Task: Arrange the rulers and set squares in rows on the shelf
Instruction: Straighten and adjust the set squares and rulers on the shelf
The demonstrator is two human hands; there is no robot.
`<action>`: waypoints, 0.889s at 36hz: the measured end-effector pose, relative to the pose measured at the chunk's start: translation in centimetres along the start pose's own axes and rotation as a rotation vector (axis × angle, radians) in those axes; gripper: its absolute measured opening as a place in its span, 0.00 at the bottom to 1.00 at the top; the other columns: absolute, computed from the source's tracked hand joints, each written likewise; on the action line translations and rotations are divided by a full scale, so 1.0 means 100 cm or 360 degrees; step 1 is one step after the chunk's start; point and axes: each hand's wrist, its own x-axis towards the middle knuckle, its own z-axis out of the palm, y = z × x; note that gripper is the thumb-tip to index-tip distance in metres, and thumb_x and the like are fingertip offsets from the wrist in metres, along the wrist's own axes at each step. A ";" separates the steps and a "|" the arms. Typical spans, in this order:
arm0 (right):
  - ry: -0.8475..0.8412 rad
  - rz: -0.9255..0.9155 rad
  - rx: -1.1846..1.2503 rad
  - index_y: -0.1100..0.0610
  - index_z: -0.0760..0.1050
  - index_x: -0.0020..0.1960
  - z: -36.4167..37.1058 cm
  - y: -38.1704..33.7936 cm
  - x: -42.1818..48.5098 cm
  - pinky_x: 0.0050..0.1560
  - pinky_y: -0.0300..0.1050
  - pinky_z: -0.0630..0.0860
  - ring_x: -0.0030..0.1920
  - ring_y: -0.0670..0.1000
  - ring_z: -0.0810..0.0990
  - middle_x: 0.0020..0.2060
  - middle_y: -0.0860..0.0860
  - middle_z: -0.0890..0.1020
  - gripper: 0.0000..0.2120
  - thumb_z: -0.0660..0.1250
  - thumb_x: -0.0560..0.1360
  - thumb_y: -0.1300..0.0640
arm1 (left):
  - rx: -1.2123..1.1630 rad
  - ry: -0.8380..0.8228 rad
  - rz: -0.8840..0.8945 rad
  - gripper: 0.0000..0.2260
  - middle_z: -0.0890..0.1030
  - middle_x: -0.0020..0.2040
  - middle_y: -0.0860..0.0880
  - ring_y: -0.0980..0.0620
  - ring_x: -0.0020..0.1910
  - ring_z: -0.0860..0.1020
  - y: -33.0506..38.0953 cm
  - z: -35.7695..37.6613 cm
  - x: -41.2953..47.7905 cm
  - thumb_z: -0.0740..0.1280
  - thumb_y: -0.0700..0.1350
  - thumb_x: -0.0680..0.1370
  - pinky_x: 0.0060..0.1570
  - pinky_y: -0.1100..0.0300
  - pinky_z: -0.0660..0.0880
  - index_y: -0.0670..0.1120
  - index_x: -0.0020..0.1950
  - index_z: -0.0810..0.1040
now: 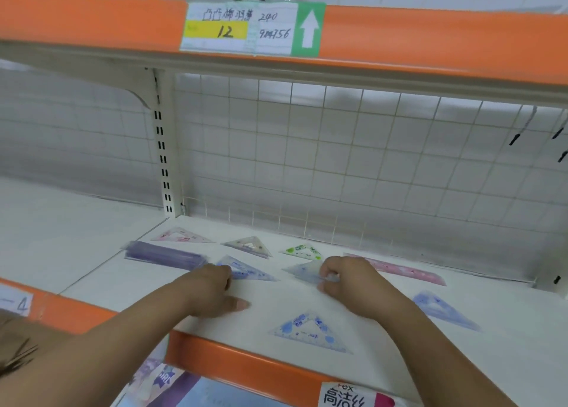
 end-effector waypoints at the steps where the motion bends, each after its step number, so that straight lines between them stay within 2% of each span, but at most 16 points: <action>1: 0.0016 -0.0020 0.0017 0.51 0.75 0.55 0.004 -0.006 0.009 0.44 0.40 0.70 0.47 0.48 0.75 0.51 0.48 0.78 0.09 0.66 0.77 0.50 | -0.0008 0.0011 -0.0018 0.24 0.74 0.58 0.49 0.50 0.54 0.73 -0.004 -0.001 -0.001 0.64 0.65 0.74 0.49 0.59 0.70 0.48 0.59 0.70; 5: 0.0067 -0.0050 -0.0001 0.52 0.75 0.59 0.024 -0.028 0.044 0.54 0.43 0.71 0.57 0.50 0.75 0.57 0.50 0.78 0.12 0.64 0.77 0.50 | -0.0047 0.0059 -0.0069 0.24 0.75 0.60 0.48 0.49 0.57 0.74 -0.014 -0.002 -0.005 0.65 0.64 0.74 0.48 0.61 0.68 0.47 0.59 0.71; 9: 0.0101 -0.0058 -0.0077 0.51 0.75 0.61 0.042 -0.049 0.077 0.50 0.42 0.70 0.57 0.52 0.76 0.57 0.51 0.78 0.14 0.63 0.78 0.49 | -0.0068 0.0109 -0.0115 0.25 0.74 0.63 0.46 0.47 0.60 0.73 -0.016 -0.009 -0.009 0.65 0.63 0.75 0.54 0.58 0.70 0.46 0.61 0.71; 16: 0.0130 -0.0044 -0.0236 0.53 0.76 0.58 0.066 -0.063 0.121 0.52 0.43 0.72 0.59 0.55 0.75 0.55 0.53 0.80 0.12 0.62 0.77 0.50 | -0.0125 0.0128 -0.0200 0.27 0.72 0.65 0.46 0.46 0.62 0.72 -0.021 -0.011 -0.017 0.65 0.63 0.75 0.59 0.55 0.70 0.46 0.65 0.70; 21: 0.0116 -0.0054 -0.0333 0.52 0.74 0.58 0.080 -0.061 0.145 0.50 0.43 0.72 0.60 0.54 0.73 0.55 0.51 0.80 0.11 0.58 0.79 0.53 | -0.0111 -0.0009 -0.0327 0.25 0.71 0.63 0.46 0.46 0.61 0.71 -0.029 0.000 -0.020 0.65 0.63 0.74 0.58 0.54 0.70 0.47 0.62 0.70; 29: 0.0143 -0.0124 -0.0413 0.53 0.73 0.58 0.096 -0.064 0.164 0.46 0.43 0.69 0.58 0.54 0.72 0.53 0.52 0.80 0.10 0.56 0.79 0.56 | -0.0073 -0.0174 -0.0348 0.30 0.67 0.65 0.43 0.43 0.65 0.67 -0.029 -0.001 -0.016 0.69 0.59 0.74 0.59 0.52 0.68 0.46 0.69 0.64; 32: 0.0143 -0.0134 -0.0437 0.53 0.73 0.58 0.098 -0.064 0.165 0.48 0.43 0.71 0.58 0.54 0.72 0.53 0.52 0.79 0.10 0.56 0.80 0.55 | -0.0077 -0.0202 -0.0373 0.30 0.67 0.65 0.43 0.43 0.65 0.67 -0.027 -0.003 -0.016 0.69 0.58 0.74 0.59 0.52 0.68 0.45 0.69 0.64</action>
